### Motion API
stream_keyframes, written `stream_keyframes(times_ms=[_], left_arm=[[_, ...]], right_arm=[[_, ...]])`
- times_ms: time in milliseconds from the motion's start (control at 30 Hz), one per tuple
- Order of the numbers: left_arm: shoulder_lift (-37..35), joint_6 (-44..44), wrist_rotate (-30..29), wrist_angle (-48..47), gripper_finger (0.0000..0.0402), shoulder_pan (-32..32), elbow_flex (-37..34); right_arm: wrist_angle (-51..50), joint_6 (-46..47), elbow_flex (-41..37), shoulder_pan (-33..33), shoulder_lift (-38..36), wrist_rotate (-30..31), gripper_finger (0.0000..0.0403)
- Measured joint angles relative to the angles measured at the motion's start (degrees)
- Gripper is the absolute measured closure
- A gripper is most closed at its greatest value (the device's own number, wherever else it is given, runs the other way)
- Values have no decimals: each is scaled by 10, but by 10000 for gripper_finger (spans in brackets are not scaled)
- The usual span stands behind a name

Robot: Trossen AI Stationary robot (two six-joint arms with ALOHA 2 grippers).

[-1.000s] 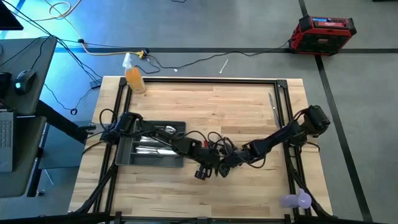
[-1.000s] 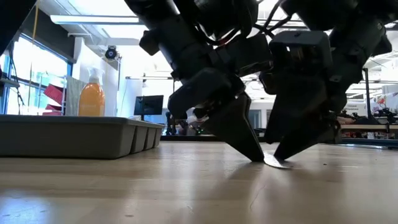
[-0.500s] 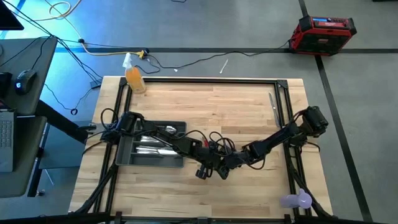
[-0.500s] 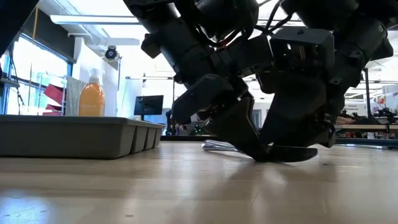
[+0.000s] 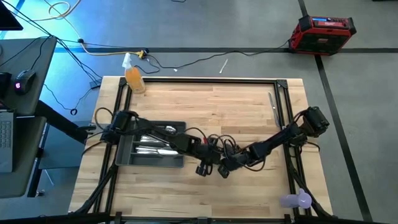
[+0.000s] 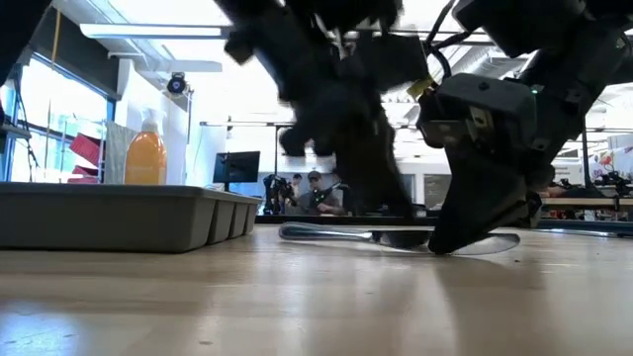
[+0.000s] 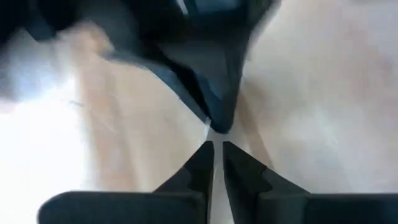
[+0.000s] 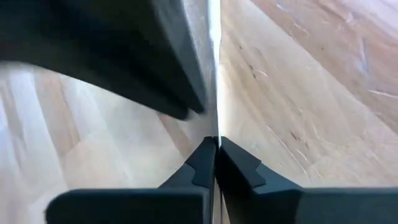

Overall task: Sort silverware
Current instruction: Put the silver knife into the black silverware tray

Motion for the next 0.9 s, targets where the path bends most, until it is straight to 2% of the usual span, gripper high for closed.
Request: stream_keyframes(times_ms=[100,300,433,533,633,800,900], left_arm=[[-18,2,-22,-23,350,-14,1],[5,6,-18,-54,295,1,0],[20,-2,-47,-85,275,17,1],[25,-3,-46,-94,272,25,2],[25,-5,-24,-100,288,28,1],[26,-6,-23,-96,383,22,0],[26,-12,-42,-94,390,18,1]], right_arm=[[-1,-4,-1,3,0,8,402],[3,-9,-3,10,0,18,402],[3,-11,-3,13,1,24,403],[3,-17,-3,13,1,23,403],[-4,-39,3,13,0,20,403],[-57,-88,30,14,-17,34,389],[-148,-114,55,13,-46,49,359]])
